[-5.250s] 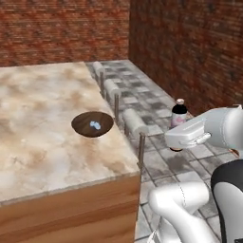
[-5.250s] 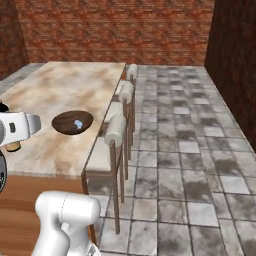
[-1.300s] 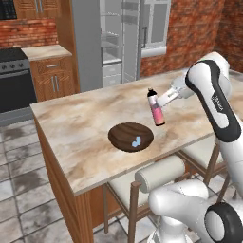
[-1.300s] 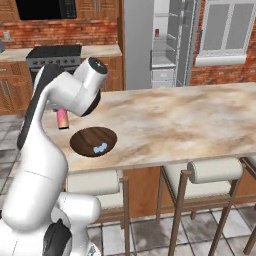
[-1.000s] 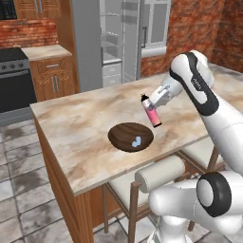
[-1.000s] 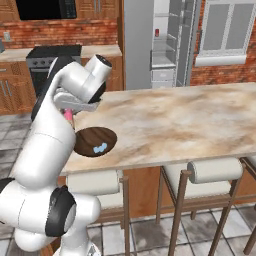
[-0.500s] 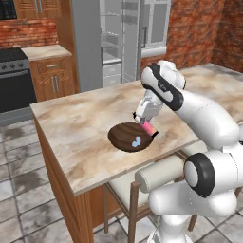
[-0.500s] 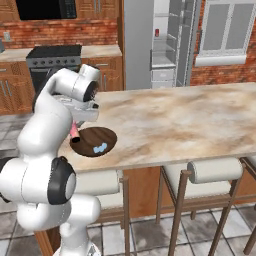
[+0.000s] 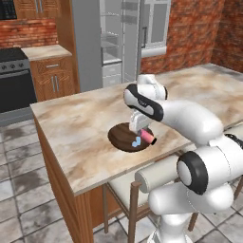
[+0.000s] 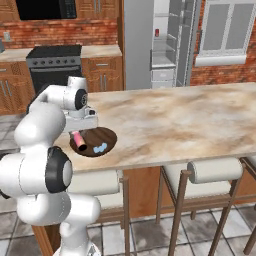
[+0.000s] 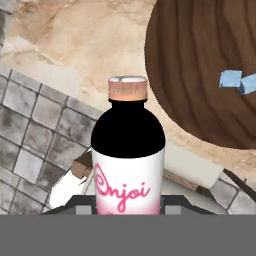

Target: Open the fridge, grab two sodas, and place both sodas inside the bowl with ice on the dining counter.

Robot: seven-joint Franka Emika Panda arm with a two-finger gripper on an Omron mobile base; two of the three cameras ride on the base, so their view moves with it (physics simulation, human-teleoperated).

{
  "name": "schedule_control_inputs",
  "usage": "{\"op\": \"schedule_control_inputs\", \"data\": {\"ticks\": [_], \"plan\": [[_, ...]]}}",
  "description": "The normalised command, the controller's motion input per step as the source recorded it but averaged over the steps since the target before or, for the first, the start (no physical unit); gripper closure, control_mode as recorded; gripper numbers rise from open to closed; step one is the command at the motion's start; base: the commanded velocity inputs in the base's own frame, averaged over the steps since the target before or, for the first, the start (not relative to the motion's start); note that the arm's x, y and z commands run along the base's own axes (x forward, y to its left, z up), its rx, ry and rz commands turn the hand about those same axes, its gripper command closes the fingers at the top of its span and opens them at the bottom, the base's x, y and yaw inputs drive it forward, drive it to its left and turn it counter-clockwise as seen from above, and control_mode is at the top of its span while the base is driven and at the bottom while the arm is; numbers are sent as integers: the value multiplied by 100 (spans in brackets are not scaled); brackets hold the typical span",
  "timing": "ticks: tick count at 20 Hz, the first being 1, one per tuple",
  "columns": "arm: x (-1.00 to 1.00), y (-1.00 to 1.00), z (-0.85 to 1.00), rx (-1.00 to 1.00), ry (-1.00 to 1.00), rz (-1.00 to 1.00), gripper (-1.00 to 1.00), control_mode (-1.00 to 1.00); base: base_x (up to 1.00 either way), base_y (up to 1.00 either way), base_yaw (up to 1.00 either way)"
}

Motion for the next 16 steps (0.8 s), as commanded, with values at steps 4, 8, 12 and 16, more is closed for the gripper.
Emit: {"op": "schedule_control_inputs", "data": {"ticks": [4, 8, 12, 16], "plan": [[33, -4, -39, -11, -5, 8, 100, -100, 0, 0, 0], [50, -14, -31, -1, 0, 10, 100, -100, 0, 0, 0], [57, -14, -21, 0, 0, 12, 100, -100, 0, 0, 0], [60, -9, -17, 0, 0, 11, 100, -100, 0, 0, 0]]}}
